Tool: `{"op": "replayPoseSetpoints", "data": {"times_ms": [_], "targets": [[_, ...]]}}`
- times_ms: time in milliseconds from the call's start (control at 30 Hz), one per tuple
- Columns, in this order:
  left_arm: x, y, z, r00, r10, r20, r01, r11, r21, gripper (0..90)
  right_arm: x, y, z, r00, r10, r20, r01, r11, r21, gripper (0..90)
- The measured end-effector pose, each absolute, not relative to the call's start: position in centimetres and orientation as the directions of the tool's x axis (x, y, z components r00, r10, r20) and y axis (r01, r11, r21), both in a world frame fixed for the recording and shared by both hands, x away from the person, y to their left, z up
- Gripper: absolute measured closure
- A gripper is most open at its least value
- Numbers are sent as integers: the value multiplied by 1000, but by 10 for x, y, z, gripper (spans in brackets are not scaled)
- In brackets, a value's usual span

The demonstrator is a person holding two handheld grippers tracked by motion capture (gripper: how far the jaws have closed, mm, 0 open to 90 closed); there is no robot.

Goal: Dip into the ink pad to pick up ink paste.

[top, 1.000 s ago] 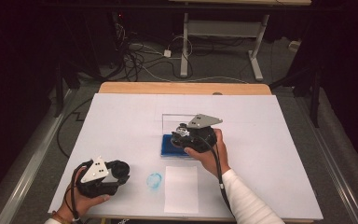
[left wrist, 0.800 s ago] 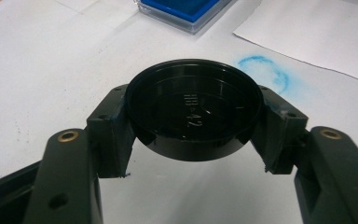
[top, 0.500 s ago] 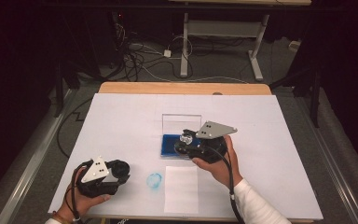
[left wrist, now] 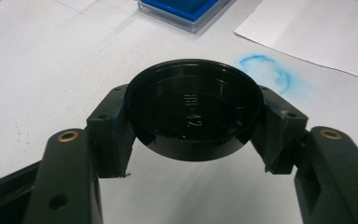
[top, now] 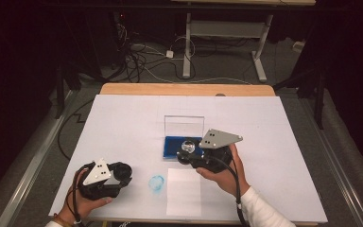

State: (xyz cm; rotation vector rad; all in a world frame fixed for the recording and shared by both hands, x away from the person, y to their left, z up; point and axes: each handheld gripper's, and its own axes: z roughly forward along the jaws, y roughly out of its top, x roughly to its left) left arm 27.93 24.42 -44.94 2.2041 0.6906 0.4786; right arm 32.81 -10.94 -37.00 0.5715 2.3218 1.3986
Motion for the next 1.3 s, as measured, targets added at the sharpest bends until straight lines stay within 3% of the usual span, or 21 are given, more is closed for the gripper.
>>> {"op": "replayPoseSetpoints", "data": {"times_ms": [1300], "targets": [[277, 244, -447, 778, 615, 128, 316, -560, 766, 365, 296, -103, -404, -894, 435, -105, 143, 499, 854, 571]]}}
